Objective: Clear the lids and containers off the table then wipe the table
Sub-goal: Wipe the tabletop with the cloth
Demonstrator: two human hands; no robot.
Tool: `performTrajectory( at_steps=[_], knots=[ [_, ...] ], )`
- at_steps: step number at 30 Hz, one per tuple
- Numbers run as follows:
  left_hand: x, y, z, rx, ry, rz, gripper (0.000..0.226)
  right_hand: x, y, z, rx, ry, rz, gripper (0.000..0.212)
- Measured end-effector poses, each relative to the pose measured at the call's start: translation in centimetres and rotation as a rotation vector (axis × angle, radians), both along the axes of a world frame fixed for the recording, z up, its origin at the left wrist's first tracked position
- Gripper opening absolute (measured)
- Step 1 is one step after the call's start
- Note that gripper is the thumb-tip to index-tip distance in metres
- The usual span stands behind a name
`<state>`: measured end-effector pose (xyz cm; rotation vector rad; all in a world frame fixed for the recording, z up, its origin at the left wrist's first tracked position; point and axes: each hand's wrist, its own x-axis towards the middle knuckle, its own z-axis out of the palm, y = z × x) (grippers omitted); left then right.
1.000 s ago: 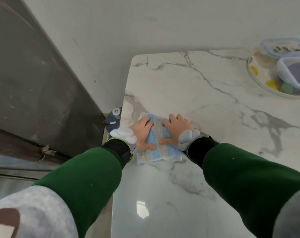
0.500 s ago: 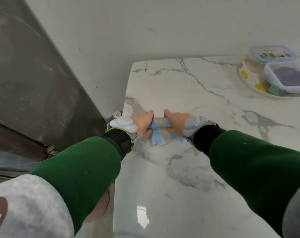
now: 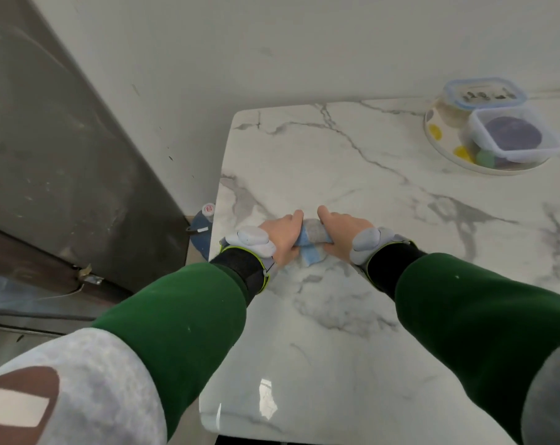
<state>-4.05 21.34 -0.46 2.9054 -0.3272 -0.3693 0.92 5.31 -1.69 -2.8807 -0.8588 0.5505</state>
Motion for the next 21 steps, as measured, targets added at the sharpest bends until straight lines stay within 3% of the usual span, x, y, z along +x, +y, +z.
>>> performTrajectory(
  at_steps=[6, 10, 13, 16, 21],
  knots=[
    [-0.7, -1.1, -2.0, 0.108, 0.09, -0.04, 0.067, -1.2, -1.0, -0.8, -0.039, 0.15, 0.053, 0.034],
    [0.4, -1.2, -2.3, 0.157, 0.053, -0.088, 0.053, -0.7, -0.9, -0.3, -0.025, 0.124, 0.038, 0.036],
    [1.2, -0.4, -1.9, 0.048, 0.054, -0.076, 0.038, -0.3, -1.2, -0.2, 0.038, 0.134, -0.033, 0.039],
    [1.5, 0.1, -1.5, -0.044, 0.211, -0.059, 0.033, -0.3, -1.0, -0.2, 0.027, 0.228, -0.047, 0.036],
    [2.0, 1.4, -1.1, 0.053, 0.422, -0.057, 0.04, -0.7, 0.7, -0.9, 0.034, 0.429, -0.078, 0.028]
  ],
)
